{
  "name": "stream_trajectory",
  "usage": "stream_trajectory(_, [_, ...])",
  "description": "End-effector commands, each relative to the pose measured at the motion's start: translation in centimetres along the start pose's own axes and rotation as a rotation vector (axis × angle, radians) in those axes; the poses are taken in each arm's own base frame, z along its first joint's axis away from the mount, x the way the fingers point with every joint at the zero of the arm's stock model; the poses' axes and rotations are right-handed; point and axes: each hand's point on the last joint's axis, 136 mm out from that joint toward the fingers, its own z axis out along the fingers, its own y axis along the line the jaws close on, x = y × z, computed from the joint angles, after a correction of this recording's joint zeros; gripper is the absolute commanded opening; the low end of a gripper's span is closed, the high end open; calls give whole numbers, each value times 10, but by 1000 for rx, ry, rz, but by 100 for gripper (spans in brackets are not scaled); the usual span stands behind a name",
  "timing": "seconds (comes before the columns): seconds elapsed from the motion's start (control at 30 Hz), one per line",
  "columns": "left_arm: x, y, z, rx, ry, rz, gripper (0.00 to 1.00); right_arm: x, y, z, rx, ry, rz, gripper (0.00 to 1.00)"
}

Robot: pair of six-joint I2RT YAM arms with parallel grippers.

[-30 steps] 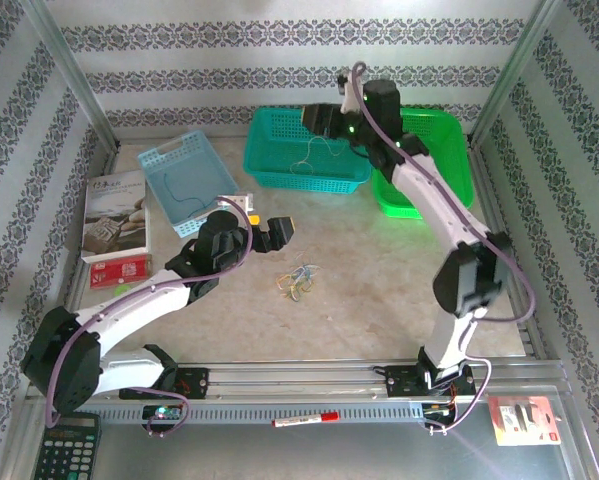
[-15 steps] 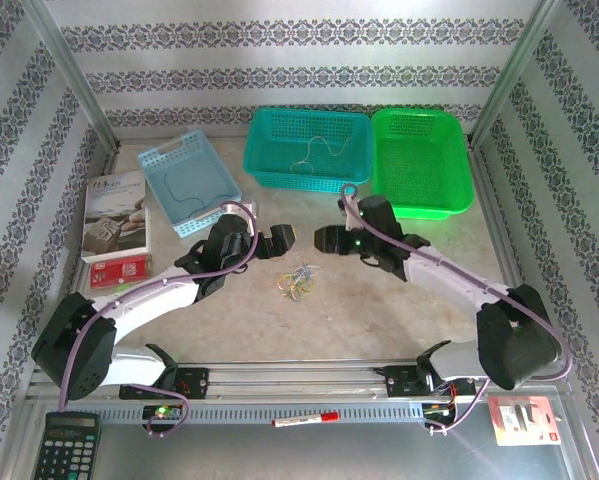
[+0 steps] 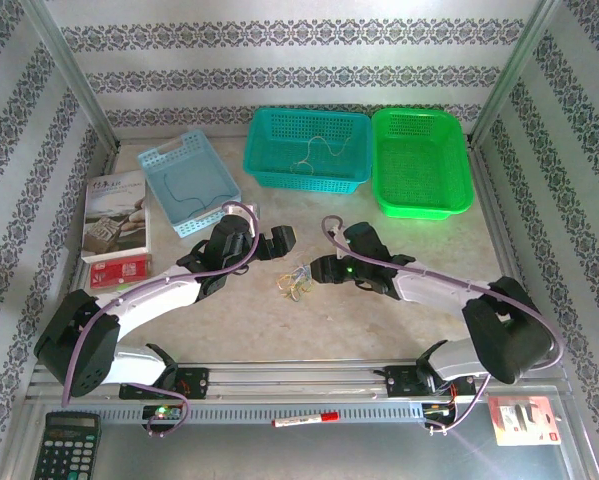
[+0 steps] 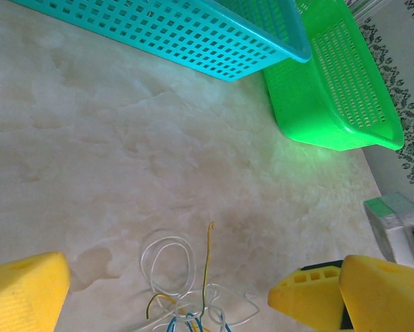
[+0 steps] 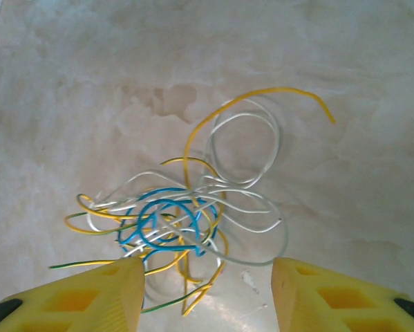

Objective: Untangle the cables

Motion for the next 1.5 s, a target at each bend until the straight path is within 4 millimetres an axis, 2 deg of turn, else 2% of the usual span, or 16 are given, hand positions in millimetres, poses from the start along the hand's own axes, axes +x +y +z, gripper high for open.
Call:
stream_trajectory(0.0, [-7, -1, 1, 3, 0, -24, 100, -2, -5, 10, 31, 4, -53, 50])
stream_trajectory(0.2, [-6, -2, 1, 10, -3, -27, 100, -6, -7, 22, 36, 34, -63, 43])
stream_trajectory(0.43, [-4, -1, 3, 15, 2, -25, 100, -19, -4, 26, 26, 27, -67, 30])
stream_trajectory(0.53, [-2, -2, 5, 19, 8, -24, 100, -23, -3, 28, 21, 27, -69, 18])
stream_trajectory(0.6, [-2, -2, 6, 22, 11, -25, 100, -26, -1, 27, 14, 27, -69, 6])
stream_trajectory(0.67, [-1, -2, 7, 24, 12, -25, 100, -28, -1, 26, 10, 22, -69, 0])
stream_trajectory(0.83, [0, -2, 8, 25, 15, -20, 100, -37, 0, 15, 4, -8, -61, 0])
stream_trajectory(1.07, [2, 0, 9, 19, 24, -13, 100, -57, 0, -22, 8, -122, -17, 0])
stream_trajectory(1.17, [2, 0, 9, 20, 28, -11, 100, -60, 2, -31, -2, -149, 11, 0])
stream_trajectory(1.2, [3, 0, 10, 19, 31, -14, 100, -61, 3, -32, -11, -149, 18, 0])
stream_trajectory(1.3, [3, 3, 11, 6, 31, -25, 100, -57, 9, -26, -37, -122, 38, 33])
stream_trajectory(1.33, [4, 4, 11, -2, 30, -29, 100, -55, 11, -22, -38, -109, 34, 41])
stream_trajectory(1.4, [4, 7, 11, -16, 30, -36, 100, -51, 14, -13, -28, -89, 24, 49])
stream_trajectory(1.47, [2, 10, 10, -36, 23, -42, 100, -49, 17, -5, -18, -74, 13, 51])
